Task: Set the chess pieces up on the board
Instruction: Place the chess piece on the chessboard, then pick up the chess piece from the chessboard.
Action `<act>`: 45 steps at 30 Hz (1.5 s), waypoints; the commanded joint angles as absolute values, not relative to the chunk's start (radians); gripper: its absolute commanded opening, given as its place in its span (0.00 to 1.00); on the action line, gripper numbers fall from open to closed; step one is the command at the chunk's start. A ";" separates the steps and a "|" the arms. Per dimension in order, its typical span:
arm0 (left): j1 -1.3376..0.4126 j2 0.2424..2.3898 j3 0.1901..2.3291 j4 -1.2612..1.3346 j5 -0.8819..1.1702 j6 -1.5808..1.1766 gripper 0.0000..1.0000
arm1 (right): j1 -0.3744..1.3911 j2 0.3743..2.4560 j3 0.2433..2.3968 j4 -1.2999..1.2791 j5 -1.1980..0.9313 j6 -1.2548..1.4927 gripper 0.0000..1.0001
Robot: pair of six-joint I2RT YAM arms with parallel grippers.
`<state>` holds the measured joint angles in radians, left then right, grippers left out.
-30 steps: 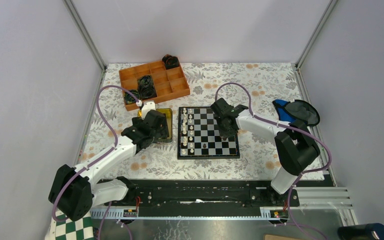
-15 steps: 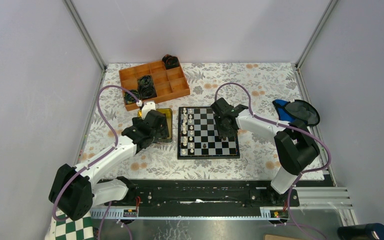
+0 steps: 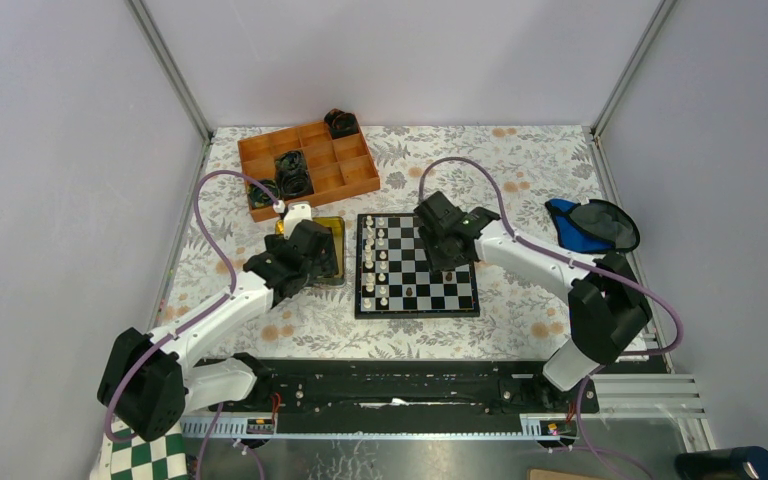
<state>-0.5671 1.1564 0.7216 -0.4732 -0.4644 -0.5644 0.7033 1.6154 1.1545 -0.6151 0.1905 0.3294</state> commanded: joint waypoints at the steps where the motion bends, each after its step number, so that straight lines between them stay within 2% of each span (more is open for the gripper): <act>1: -0.575 1.139 0.757 -0.476 -0.500 -0.552 0.99 | 0.782 1.580 1.222 -0.639 0.190 0.308 0.46; 4: -0.575 1.136 0.756 -0.476 -0.503 -0.552 0.99 | 0.816 1.601 1.235 -0.625 0.151 0.305 0.52; 9: -0.575 1.131 0.755 -0.479 -0.507 -0.553 0.99 | 0.849 1.635 1.245 -0.595 0.111 0.296 0.55; 19: -0.577 1.133 0.756 -0.479 -0.509 -0.554 0.99 | 0.869 1.709 1.275 -0.570 0.071 0.283 0.57; 27: -0.577 1.138 0.756 -0.479 -0.508 -0.552 0.99 | 0.869 1.746 1.277 -0.549 0.053 0.283 0.56; 45: -0.577 1.149 0.756 -0.480 -0.505 -0.552 0.99 | 0.869 1.790 1.250 -0.513 0.032 0.291 0.44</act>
